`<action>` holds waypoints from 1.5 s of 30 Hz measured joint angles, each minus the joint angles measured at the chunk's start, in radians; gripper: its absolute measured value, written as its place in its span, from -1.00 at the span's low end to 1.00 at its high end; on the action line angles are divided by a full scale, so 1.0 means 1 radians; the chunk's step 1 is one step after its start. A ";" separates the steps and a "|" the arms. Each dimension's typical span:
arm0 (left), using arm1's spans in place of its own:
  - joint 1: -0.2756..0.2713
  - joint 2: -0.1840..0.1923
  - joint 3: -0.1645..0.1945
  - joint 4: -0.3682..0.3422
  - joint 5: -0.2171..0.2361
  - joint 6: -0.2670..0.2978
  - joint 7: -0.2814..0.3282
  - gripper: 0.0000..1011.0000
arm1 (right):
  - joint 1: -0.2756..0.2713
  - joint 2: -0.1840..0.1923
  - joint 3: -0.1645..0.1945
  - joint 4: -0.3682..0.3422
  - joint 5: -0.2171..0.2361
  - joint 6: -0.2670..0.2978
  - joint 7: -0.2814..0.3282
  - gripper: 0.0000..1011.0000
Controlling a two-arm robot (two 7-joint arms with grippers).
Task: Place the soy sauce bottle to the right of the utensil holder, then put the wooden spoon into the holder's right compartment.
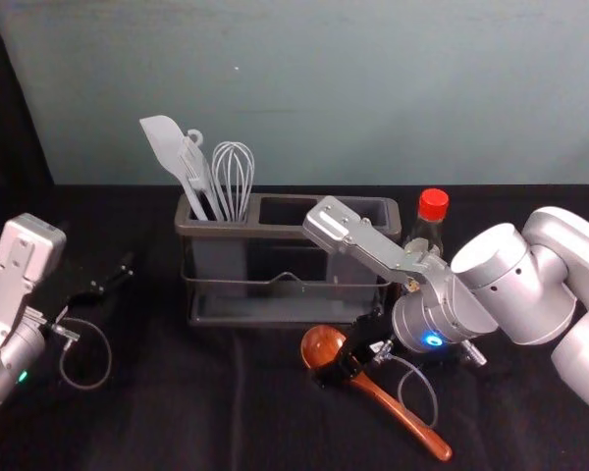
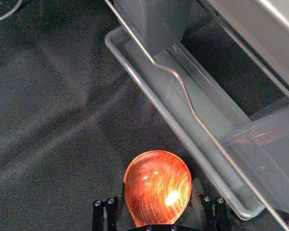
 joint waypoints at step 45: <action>0.000 0.000 0.000 0.000 0.000 0.000 0.000 1.00 | -0.269 0.071 0.370 -0.576 -0.005 -0.142 -0.173 0.65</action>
